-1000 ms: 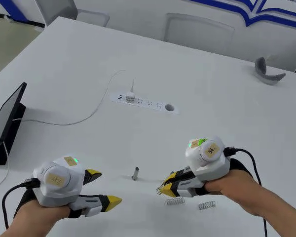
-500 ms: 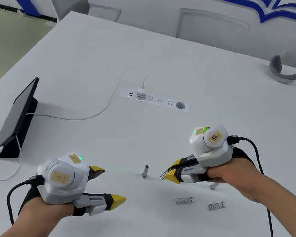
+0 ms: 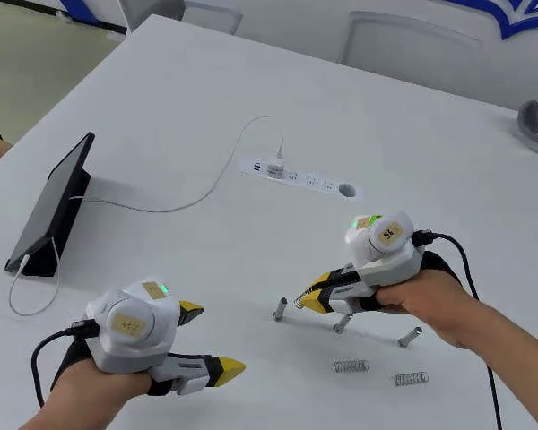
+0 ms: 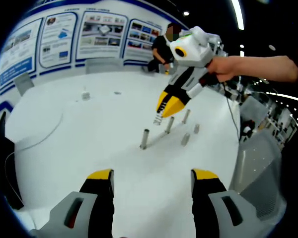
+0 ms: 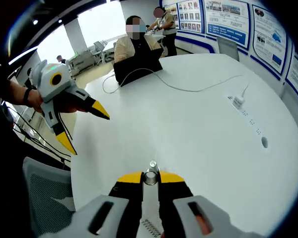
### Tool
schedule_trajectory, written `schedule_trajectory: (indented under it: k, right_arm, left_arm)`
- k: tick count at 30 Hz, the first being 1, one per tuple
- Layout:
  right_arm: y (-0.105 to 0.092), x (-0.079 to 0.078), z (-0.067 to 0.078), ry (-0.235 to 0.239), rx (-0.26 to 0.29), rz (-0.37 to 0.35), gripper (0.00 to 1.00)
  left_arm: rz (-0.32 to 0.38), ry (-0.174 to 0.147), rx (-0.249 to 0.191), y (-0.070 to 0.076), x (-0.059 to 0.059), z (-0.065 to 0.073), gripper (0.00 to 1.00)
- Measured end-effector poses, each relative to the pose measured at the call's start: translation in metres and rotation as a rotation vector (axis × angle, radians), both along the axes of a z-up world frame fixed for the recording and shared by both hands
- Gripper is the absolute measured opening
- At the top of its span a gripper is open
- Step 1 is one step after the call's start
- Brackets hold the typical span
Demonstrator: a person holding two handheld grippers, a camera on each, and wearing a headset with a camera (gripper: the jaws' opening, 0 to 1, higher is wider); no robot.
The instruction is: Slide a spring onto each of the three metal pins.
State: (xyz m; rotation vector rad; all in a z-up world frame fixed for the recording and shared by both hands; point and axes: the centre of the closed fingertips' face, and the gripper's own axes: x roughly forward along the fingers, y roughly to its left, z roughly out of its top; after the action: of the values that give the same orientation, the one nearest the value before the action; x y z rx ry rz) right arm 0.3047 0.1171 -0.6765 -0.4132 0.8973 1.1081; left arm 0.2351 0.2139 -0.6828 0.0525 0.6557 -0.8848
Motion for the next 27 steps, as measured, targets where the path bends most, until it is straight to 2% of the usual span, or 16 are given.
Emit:
schedule_trajectory:
  k: [14,27]
  right_arm:
    - [0.011,0.006,-0.014,-0.002,-0.013,0.029,0.12]
    - [0.015,0.008,-0.019,-0.003,-0.016,0.039,0.12]
  left_arm:
    - [0.015,0.01,-0.01,0.004,0.0,0.001,0.64]
    - [0.022,0.023,-0.013,0.006,-0.001,-0.001,0.63]
